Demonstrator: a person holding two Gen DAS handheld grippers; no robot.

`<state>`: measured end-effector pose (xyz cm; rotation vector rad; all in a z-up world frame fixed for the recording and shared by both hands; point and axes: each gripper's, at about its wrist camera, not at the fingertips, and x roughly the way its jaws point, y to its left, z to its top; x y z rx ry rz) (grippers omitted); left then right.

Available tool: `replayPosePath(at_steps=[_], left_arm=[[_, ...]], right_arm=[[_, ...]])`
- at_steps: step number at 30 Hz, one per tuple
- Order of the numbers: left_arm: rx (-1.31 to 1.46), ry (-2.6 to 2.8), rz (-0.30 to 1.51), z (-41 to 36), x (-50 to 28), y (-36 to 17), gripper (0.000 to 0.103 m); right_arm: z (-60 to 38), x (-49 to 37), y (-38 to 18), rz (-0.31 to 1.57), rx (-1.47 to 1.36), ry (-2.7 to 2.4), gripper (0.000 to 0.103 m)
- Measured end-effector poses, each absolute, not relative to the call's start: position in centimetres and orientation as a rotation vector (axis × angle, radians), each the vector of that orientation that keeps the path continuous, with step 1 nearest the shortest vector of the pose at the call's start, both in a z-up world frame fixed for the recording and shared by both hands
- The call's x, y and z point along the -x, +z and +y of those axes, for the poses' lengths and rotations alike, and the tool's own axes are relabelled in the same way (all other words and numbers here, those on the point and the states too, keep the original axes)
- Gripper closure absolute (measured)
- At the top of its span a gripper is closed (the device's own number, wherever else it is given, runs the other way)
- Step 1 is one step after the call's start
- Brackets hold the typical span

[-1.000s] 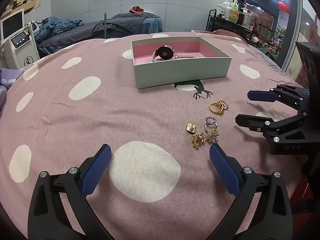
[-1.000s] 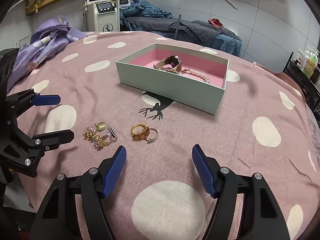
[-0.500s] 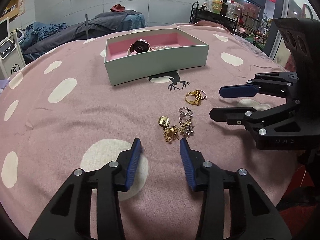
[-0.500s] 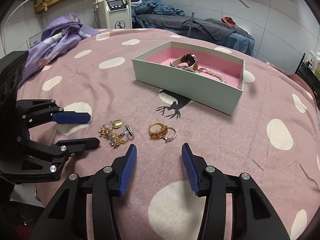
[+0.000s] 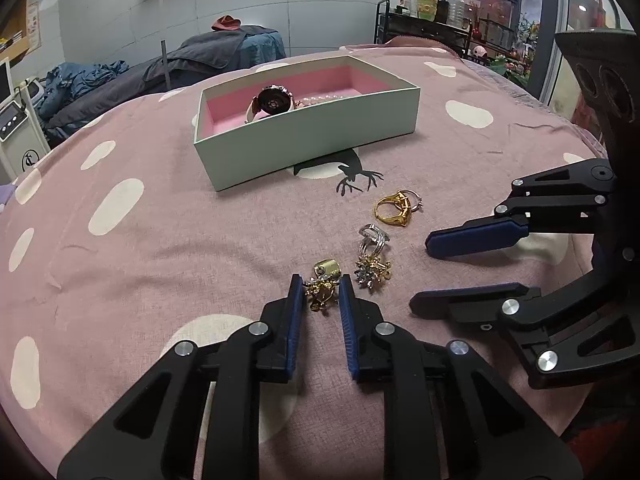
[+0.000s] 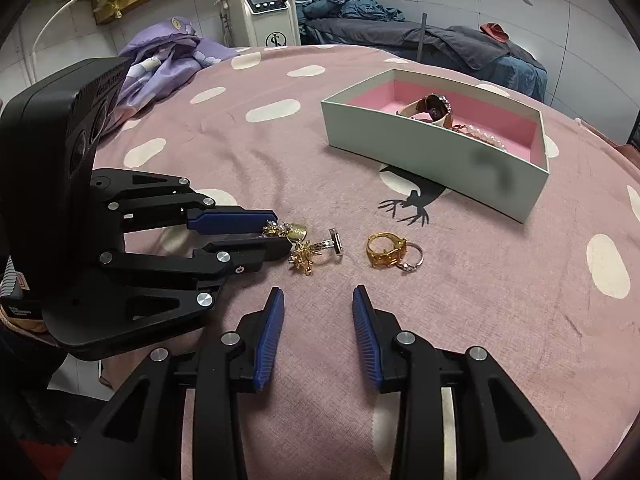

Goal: Organize jewelry
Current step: 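Close the left tool on a gold earring while the right tool reaches beside it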

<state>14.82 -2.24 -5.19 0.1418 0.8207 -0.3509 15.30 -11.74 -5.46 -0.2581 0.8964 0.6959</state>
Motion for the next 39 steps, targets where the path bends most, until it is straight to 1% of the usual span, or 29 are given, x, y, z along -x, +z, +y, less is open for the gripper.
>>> replayPosePath(at_steps=[4,9,12,16,20,28,39], left_arm=[[-0.12,-0.348,0.82,-1.6,-14.5,-5.2,0.084],[-0.106,-0.335,0.819,-0.9,-14.2,-5.1,0.084],[-0.092,-0.33,0.819,-0.4,-14.0,-5.1,0.084],[-0.08,-0.328,0.817,-0.2,-13.7,-5.1,0.084],[-0.076,-0.326,0.815,-0.2,-13.6,-5.1,0.084],[-0.06,-0.326,0.813,0.2,-13.3,-4.9,0.084],[-0.007,-0.344,0.798,0.9,-12.2,-4.2,0.084]], right_arm=[[-10.6,-15.9,-5.6,0.908,0.282,0.685,0.068],[-9.6,-16.6,-5.7,0.913,0.296,0.675,0.071],[-9.0,-16.7,-5.7,0.908,0.308,0.67,0.075],[-8.5,-16.7,-5.8,0.908,0.307,0.682,0.086],[-8.1,-16.5,-5.8,0.896,0.322,0.68,0.087],[-9.2,-16.0,-5.5,0.908,0.256,0.724,0.087],[-12.0,-14.7,-4.8,0.881,0.203,0.716,0.087]])
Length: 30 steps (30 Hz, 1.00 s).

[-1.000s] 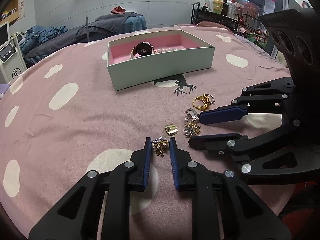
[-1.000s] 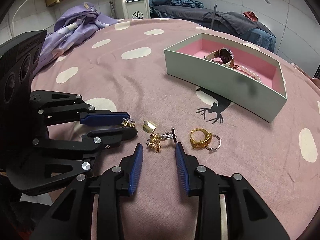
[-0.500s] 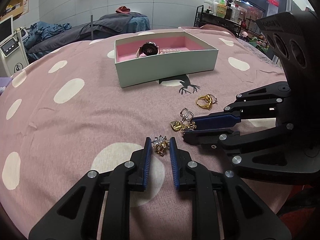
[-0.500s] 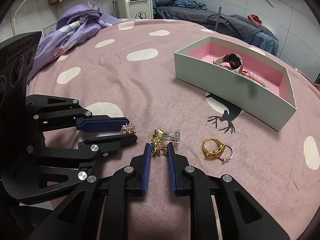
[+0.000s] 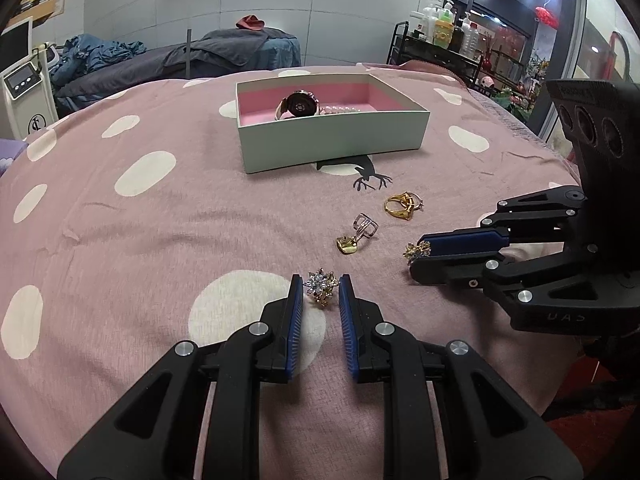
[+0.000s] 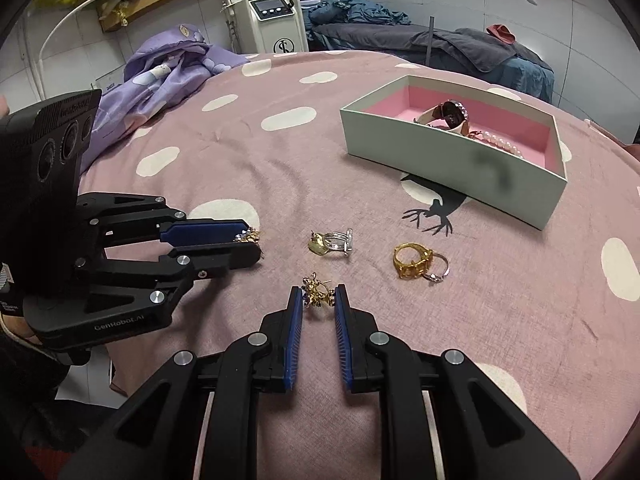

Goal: Organize jewelry
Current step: 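Close the left tool on a gold earring while the right tool reaches beside it, then carry both gold earrings into the pink-lined box and open both tools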

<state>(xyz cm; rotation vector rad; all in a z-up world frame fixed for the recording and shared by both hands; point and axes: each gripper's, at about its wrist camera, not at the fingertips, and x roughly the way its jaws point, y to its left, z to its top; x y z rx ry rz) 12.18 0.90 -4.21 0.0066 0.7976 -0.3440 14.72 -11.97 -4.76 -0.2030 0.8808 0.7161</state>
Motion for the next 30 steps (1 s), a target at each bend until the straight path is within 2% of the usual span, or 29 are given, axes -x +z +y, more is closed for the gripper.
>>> replayPosePath(at_steps=[17,30], left_arm=[[-0.025,-0.405,0.716,-0.5,-14.5,-0.5,0.084],[-0.029,-0.416,0.713,-0.6,-22.2,1.7,0.084]], right_arm=[[-14.8,-16.8,-1.1,0.793,0.155,0.661,0.087],[-15.1,-21.8,1.3,0.747,0.158,0.617,0.087]])
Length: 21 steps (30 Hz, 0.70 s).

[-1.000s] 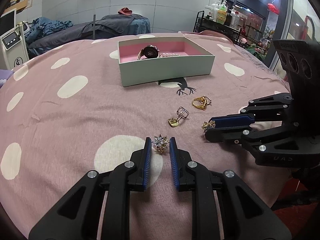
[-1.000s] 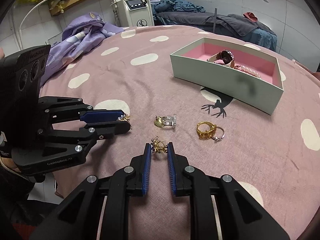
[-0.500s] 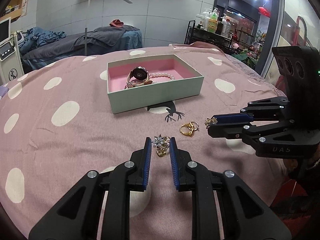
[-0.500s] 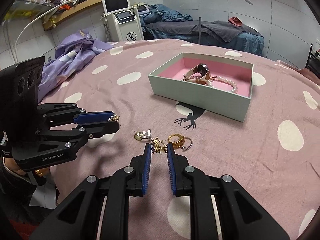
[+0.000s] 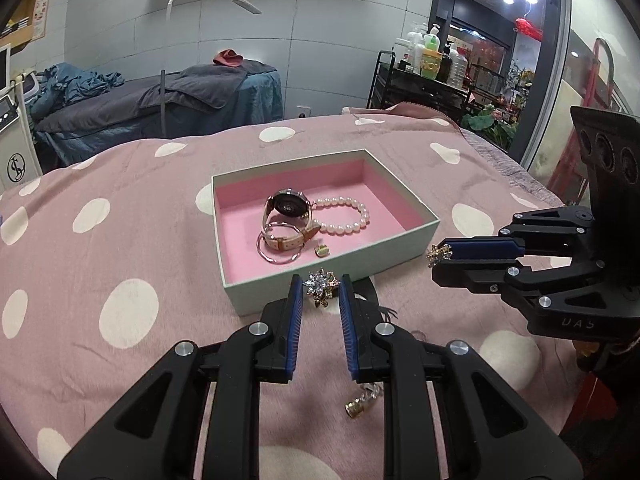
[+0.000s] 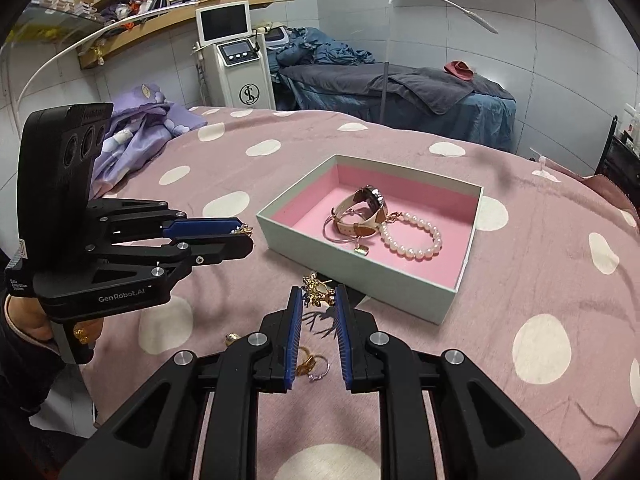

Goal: Organize jewelry
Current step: 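Carry both gold earrings into the pink-lined box and open both tools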

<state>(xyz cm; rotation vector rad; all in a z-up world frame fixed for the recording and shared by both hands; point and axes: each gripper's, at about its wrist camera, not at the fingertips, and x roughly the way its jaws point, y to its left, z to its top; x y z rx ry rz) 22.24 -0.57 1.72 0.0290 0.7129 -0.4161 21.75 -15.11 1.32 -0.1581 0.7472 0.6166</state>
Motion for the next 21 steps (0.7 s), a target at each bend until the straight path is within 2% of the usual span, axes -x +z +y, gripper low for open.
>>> replayPosePath(at_steps=[10,21], left_arm=[[-0.01,-0.465,0.861,-1.7,-29.8,0.7,0.084],[-0.082,-0.458,1.007,-2.5,-33.0,-1.7,0.084]], right_arm=[[-14.4,-27.8,1.0,0.816,0.174,0.575,0.087],[-12.8,-31.5,-1.5,0.919,0.237,0.539,0.087]])
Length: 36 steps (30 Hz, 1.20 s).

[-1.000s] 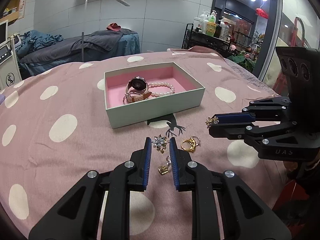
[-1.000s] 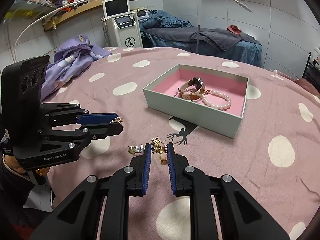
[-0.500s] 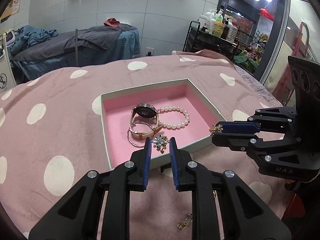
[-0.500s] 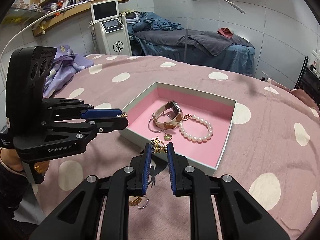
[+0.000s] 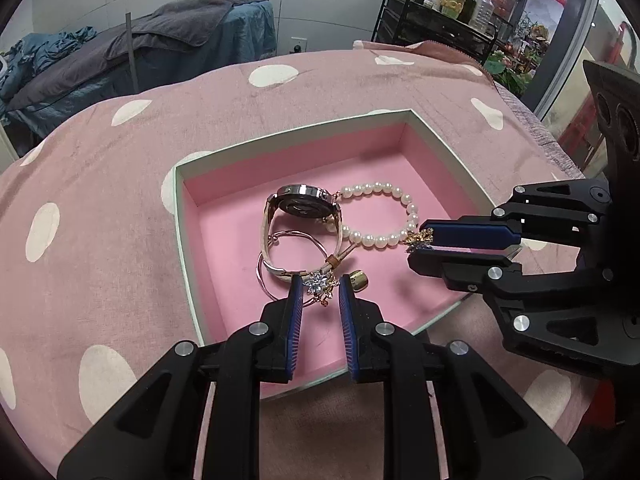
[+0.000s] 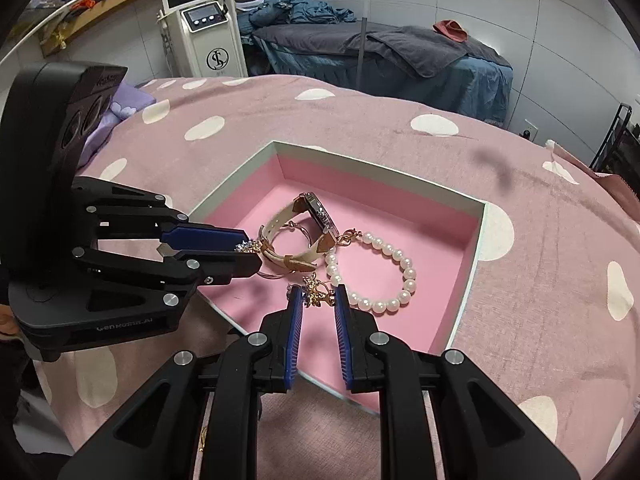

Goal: Organize jewelry
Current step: 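Carry both gold earrings into the pink-lined box and open both tools, then move both tools back to the remaining gold and silver rings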

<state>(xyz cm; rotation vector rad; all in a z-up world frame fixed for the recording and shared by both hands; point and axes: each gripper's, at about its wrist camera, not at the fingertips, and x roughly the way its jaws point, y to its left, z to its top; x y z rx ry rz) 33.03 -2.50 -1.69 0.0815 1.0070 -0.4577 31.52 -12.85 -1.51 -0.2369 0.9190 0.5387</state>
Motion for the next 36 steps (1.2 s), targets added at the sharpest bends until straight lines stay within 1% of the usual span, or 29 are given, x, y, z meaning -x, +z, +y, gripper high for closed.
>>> replayPosePath(at_steps=[6,15,18,19,20,21,22,24,25,26,27,28,29,31,32,34,36], left_arm=[[-0.118,-0.448,1.048,-2.8,-34.0,-2.4,0.084],[-0.13,-0.421,1.043,-2.9,-34.2,-2.5,0.084],[-0.147,-0.407,1.027,-2.7,-34.0,-2.3,0.081],[-0.139,-0.406,1.019,-2.6,-33.9,-2.1,0.072],[-0.135,-0.403,1.008,-2.4,-33.8,-1.9,0.06],[-0.141,-0.394,0.994,-2.3,-33.8,-1.7,0.056],[-0.155,-0.38,0.978,-2.2,-33.6,-1.4,0.053],[-0.179,-0.361,0.952,-2.1,-33.2,-0.7,0.052],[-0.184,-0.36,0.936,-2.0,-33.0,-0.2,0.047],[-0.187,-0.357,0.918,-1.9,-32.7,0.2,0.04],[-0.191,-0.347,0.895,-1.7,-32.3,0.7,0.036],[-0.196,-0.332,0.872,-1.5,-31.8,1.2,0.028],[-0.201,-0.311,0.846,-1.3,-31.3,1.6,0.021],[-0.196,-0.269,0.802,-0.9,-30.1,2.3,0.016],[-0.184,-0.259,0.784,-0.6,-29.5,2.5,0.013],[-0.143,-0.259,0.763,0.1,-28.2,2.6,0.01],[-0.096,-0.26,0.751,0.7,-26.9,2.5,0.01]], right_arm=[[-12.4,-32.3,-2.5,0.955,0.27,0.523,0.087],[-11.9,-32.3,-2.7,0.937,0.318,0.507,0.087],[-12.1,-32.2,-2.5,0.932,0.312,0.504,0.085],[-12.1,-32.2,-2.4,0.927,0.308,0.504,0.08],[-12.2,-32.2,-2.3,0.921,0.303,0.503,0.078],[-12.3,-32.1,-2.1,0.915,0.299,0.502,0.075],[-12.4,-32.1,-1.9,0.908,0.298,0.499,0.074],[-12.7,-31.8,-1.4,0.888,0.294,0.492,0.072],[-12.8,-31.6,-1.1,0.875,0.29,0.491,0.07],[-13.1,-31.3,-0.7,0.859,0.286,0.487,0.066],[-13.3,-30.9,-0.3,0.841,0.282,0.48,0.063],[-13.6,-30.6,0.1,0.824,0.282,0.471,0.054],[-13.9,-30.1,0.5,0.801,0.283,0.456,0.051],[-14.6,-29.2,1.2,0.768,0.279,0.431,0.04],[-15.0,-28.7,1.5,0.754,0.273,0.415,0.032],[-15.8,-27.7,2.0,0.728,0.25,0.391,0.023],[-16.6,-26.5,2.3,0.718,0.214,0.396,0.022]])
